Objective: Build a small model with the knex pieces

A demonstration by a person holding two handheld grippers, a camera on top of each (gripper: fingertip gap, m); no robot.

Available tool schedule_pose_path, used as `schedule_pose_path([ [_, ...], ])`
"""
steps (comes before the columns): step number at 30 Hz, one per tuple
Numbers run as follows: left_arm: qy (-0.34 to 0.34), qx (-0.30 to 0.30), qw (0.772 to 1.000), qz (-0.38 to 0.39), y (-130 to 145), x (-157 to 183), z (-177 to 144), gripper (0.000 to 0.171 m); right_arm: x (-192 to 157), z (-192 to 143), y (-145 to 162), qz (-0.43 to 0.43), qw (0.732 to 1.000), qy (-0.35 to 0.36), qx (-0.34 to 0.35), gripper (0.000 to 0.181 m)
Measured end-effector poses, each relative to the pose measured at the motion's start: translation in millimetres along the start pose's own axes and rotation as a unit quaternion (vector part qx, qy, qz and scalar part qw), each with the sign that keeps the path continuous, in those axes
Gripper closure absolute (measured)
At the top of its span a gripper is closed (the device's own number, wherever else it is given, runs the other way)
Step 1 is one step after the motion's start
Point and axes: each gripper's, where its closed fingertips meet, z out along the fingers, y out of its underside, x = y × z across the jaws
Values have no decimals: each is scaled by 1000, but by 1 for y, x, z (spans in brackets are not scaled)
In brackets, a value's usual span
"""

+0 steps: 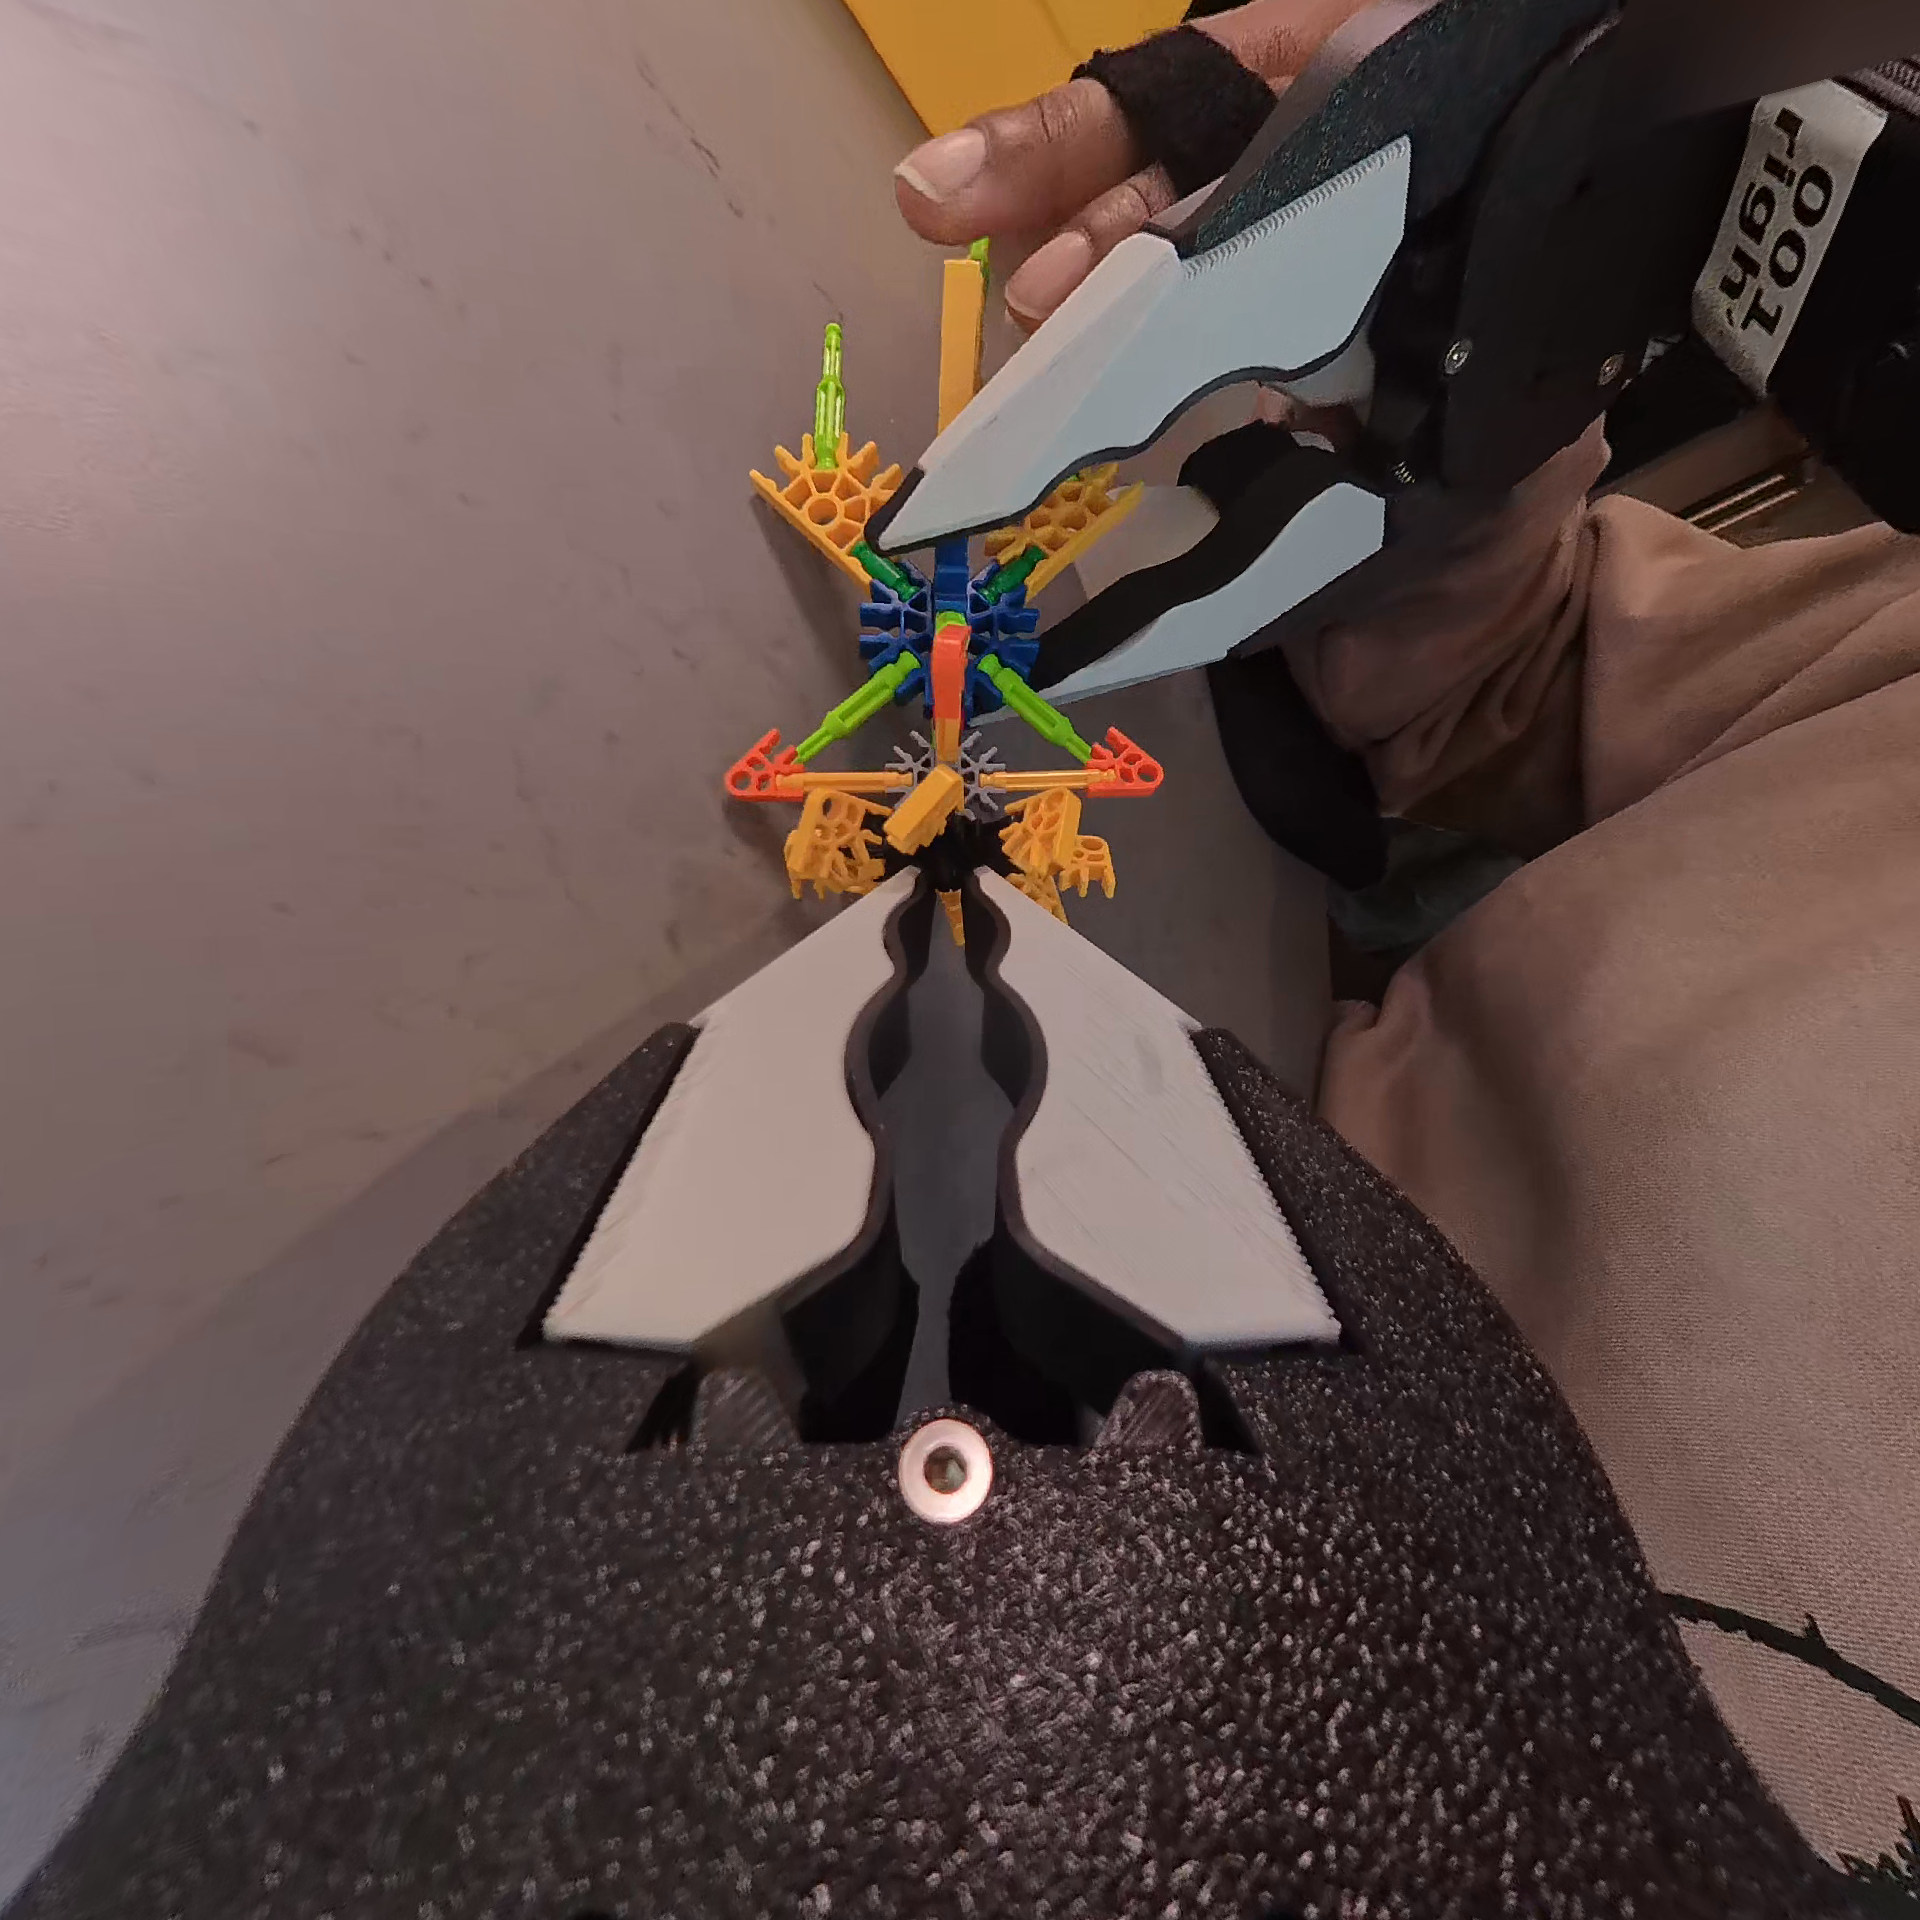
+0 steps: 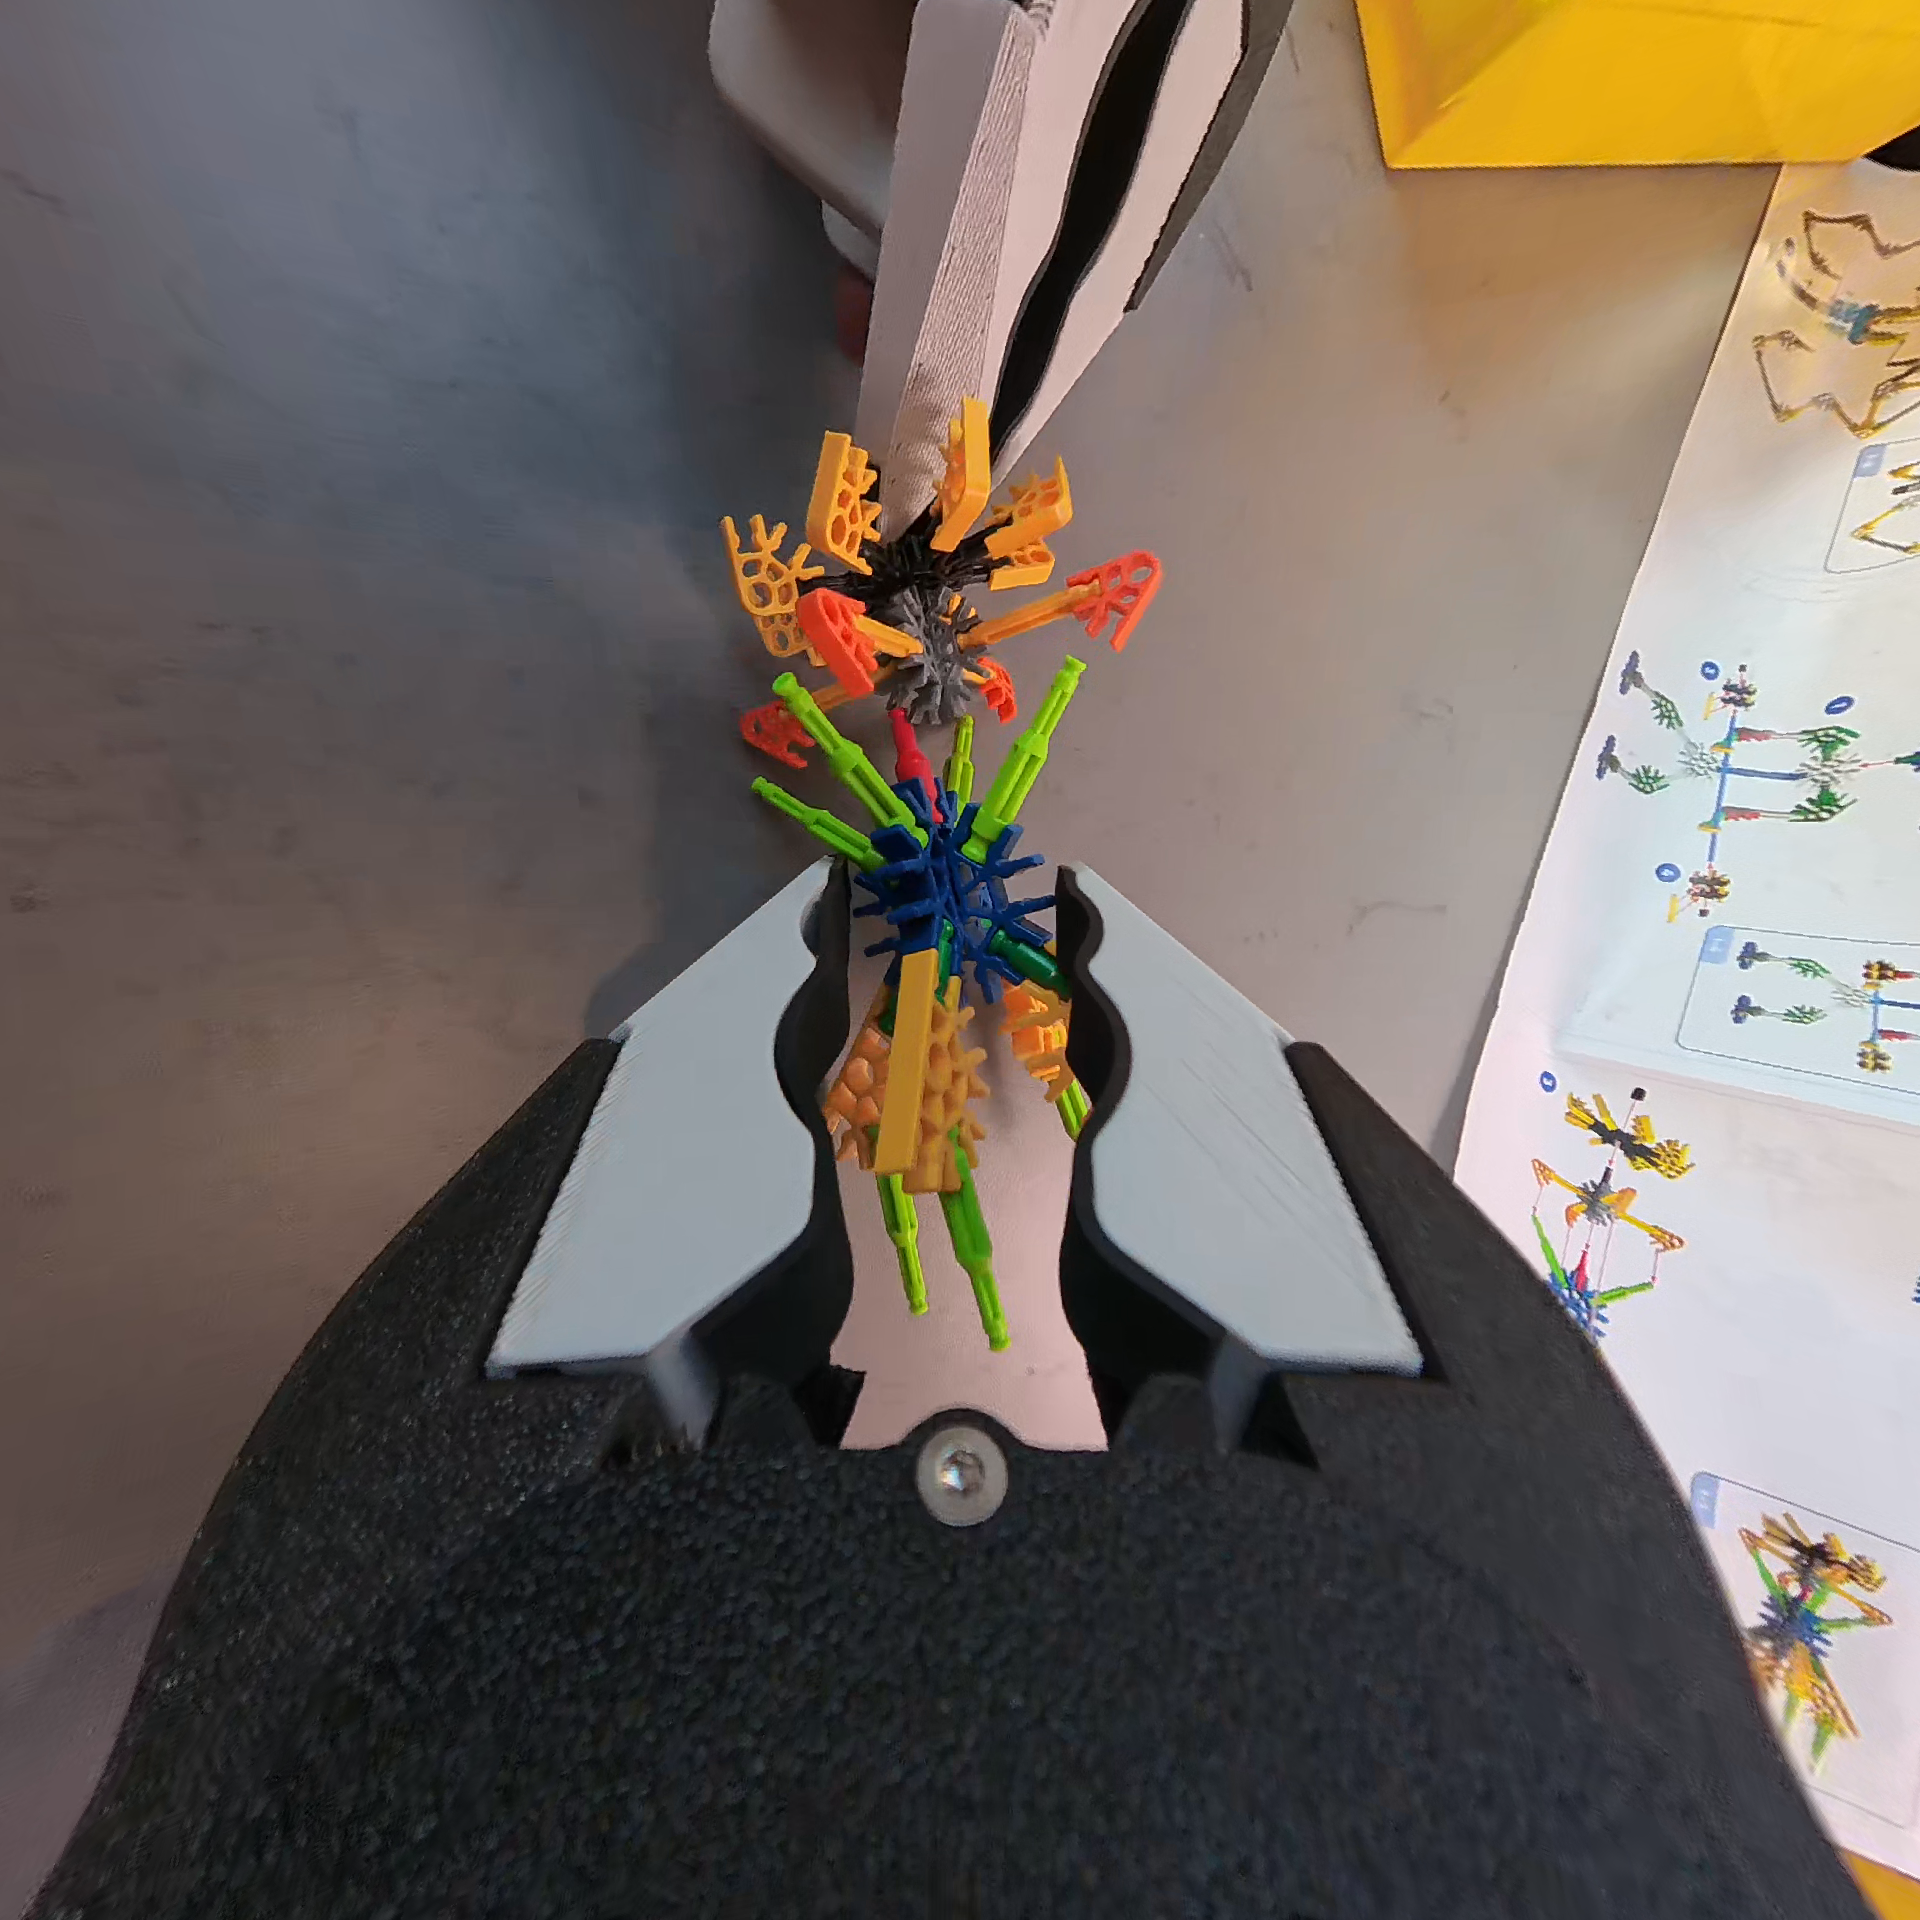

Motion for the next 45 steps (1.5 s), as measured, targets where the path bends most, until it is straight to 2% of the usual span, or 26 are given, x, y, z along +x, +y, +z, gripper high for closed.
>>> schedule_pose_path([
  [4, -4, -3, 1000, 5, 1, 1, 2, 167, 3, -14, -8, 21, 998, 25, 45, 142],
  [8, -4, -3, 1000, 6, 0, 2, 2, 167, 4, -32, -15, -8, 994, 85, 64, 150],
  [14, 0, -4, 1000, 2, -2, 4, 0, 167, -15, -18, -18, -70, 987, 139, 32, 155],
  [19, -11, -11, 1000, 6, 0, 3, -2, 167, -10, -6, -25, -105, 984, 145, 10, 158],
  [22, -17, -14, 1000, 11, 2, 3, -2, 167, -10, 0, -20, -112, 986, 124, -16, 162],
  [26, -27, -11, 999, 16, 1, 2, -3, 166, -7, 2, -21, -122, 984, 128, -21, 176],
  [30, -56, -3, 998, 41, -2, 1, -6, 159, -6, 3, -21, -121, 982, 142, -19, 177],
  [37, -103, 24, 992, 76, -9, -3, -6, 159, -2, 4, -21, -105, 982, 155, -9, 178],
  [45, -107, 29, 990, 85, -10, -5, -1, 169, 0, 2, -18, -92, 983, 160, -3, 178],
])
